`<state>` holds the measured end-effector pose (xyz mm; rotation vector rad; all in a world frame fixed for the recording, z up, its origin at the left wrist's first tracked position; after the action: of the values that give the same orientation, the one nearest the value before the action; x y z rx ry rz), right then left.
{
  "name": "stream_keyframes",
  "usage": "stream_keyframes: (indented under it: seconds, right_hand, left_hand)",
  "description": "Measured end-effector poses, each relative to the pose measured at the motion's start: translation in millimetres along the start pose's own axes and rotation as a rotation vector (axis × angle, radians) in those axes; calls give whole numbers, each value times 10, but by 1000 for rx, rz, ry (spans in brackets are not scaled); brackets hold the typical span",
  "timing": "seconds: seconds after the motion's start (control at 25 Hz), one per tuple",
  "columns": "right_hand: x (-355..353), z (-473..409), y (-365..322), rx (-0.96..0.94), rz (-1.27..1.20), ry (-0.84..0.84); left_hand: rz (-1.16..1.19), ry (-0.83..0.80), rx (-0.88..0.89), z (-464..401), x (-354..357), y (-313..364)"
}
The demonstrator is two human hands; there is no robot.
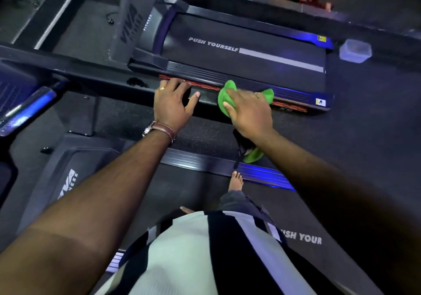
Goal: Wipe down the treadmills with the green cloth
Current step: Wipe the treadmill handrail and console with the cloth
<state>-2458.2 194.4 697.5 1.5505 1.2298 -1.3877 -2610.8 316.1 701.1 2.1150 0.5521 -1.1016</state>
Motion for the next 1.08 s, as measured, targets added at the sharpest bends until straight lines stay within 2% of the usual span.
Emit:
stream_keyframes:
  seconds: [0.04,0.16,0.2,0.28,0.36,0.4,0.44,0.48,0.6,0.64,0.76,0.84,0.96,1.08]
  right_hand:
    - [-21,-71,88,112,-48,-41]
    - [165,-297,408,428,-221,-316]
    - [178,-290,539,538,-358,-323]
    - [183,-72,761,741,-664,-177]
    - [144,333,761,783,-768,186]
    - [112,497,574,664,-725,360]
    - [135,596,324,505,-615,434]
    - [196,617,95,355,-449,417]
    - [352,323,-302,25,62,222]
    - [342,242,-406,-105,179,218]
    - [318,205,-565,-456,350,294]
    - [450,370,-524,-693,516,264]
    - [558,525,-436,-889,774,189]
    - [708,435,-586,-902,970,148]
  left_hand:
    - [-3,-4,0,-9,6,-4]
    - [-4,-23,-10,-8,28,-8]
    - [-5,-21,-8,-6,32,-8]
    - [-4,-14,-4,1,35,-9]
    - [-3,4,-7,8,37,-7]
    - [-1,15,-9,12,33,-5]
    - [3,23,-13,18,33,-8]
    - [6,28,-12,23,37,-15]
    - [-16,29,7,25,48,-10]
    - [-14,26,11,18,47,-10]
    - [0,44,2,18,34,-21]
    - [22,48,12,29,33,-18]
    - [40,26,32,21,24,-48]
    - [43,30,8,21,23,-48]
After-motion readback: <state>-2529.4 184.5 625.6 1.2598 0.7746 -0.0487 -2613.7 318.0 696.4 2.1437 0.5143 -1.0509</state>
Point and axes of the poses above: each hand's wrist, its own z-axis away from the middle knuckle, its own x-axis out of the palm, y = z × x, the point moved 9 cm from there along -z, towards the middle knuckle, and after that the axes turned 2 degrees about -z, right-handed, at the moved point
